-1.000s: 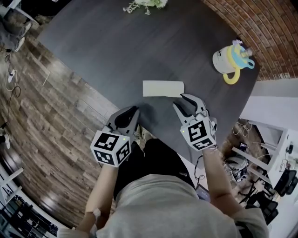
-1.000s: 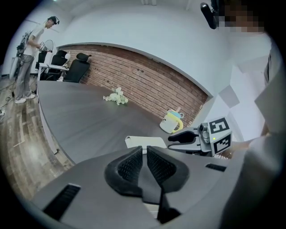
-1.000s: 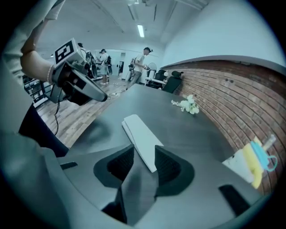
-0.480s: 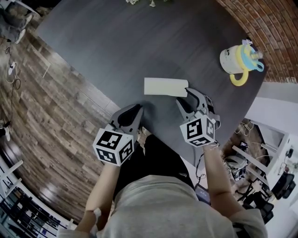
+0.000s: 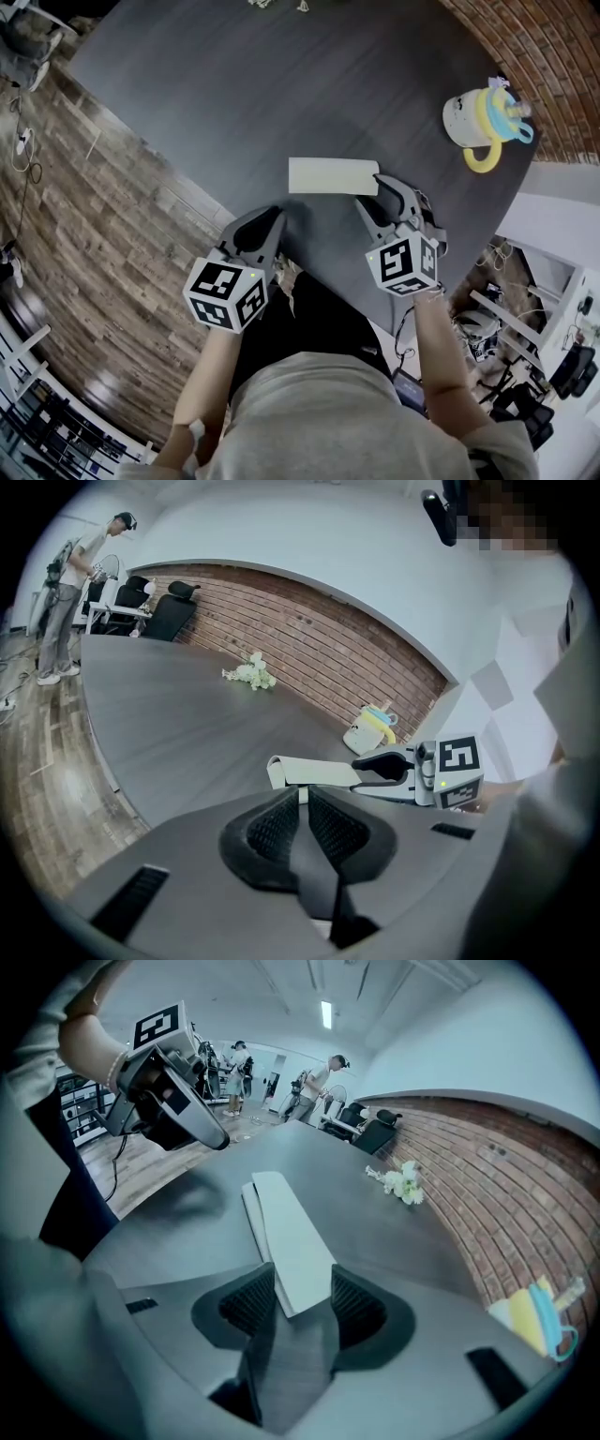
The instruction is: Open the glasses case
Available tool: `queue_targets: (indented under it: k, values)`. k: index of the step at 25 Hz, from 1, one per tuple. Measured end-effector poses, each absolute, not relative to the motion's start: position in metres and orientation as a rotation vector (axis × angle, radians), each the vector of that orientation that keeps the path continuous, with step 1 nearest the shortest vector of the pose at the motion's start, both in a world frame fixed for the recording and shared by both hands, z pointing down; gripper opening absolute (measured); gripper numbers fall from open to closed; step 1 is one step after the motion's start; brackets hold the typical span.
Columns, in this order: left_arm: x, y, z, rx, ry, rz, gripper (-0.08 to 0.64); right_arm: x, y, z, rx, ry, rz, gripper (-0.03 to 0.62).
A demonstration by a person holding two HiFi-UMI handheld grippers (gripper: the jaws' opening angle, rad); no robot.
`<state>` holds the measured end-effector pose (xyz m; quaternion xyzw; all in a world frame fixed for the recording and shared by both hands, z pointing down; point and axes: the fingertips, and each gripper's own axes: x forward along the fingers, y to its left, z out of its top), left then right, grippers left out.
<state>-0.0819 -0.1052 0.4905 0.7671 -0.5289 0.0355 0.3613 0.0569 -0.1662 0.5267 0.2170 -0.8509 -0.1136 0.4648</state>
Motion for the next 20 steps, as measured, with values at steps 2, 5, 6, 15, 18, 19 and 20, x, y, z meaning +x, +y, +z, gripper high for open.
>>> queue_targets:
  k: [2,5,6,15,18,19,20]
  values:
    - [-0.082,-0.107,0.491,1.976,-1.364,0.088,0.046,0.057,-0.168,0.523,0.534,-2.102,-0.281,0.181]
    - [-0.082,-0.109,0.489,1.979,-1.365,0.084,0.046,0.055,-0.170,0.516,0.538,-2.125,-0.276,0.122]
    - [-0.082,-0.109,0.488,1.981,-1.365,0.082,0.046,0.054,-0.171,0.514,0.538,-2.130,-0.276,0.104]
    - [-0.088,-0.122,0.480,2.000,-1.390,0.069,0.046,0.045,-0.200,0.497,0.494,-2.178,-0.288,0.061]
    - [-0.087,-0.127,0.479,2.020,-1.387,0.085,0.046,0.041,-0.215,0.496,0.474,-2.184,-0.290,0.055]
    - [-0.087,-0.129,0.478,2.025,-1.386,0.090,0.046,0.040,-0.219,0.496,0.473,-2.189,-0.282,0.055]
    - [-0.086,-0.131,0.478,2.027,-1.387,0.091,0.046,0.039,-0.223,0.496,0.478,-2.198,-0.266,0.057]
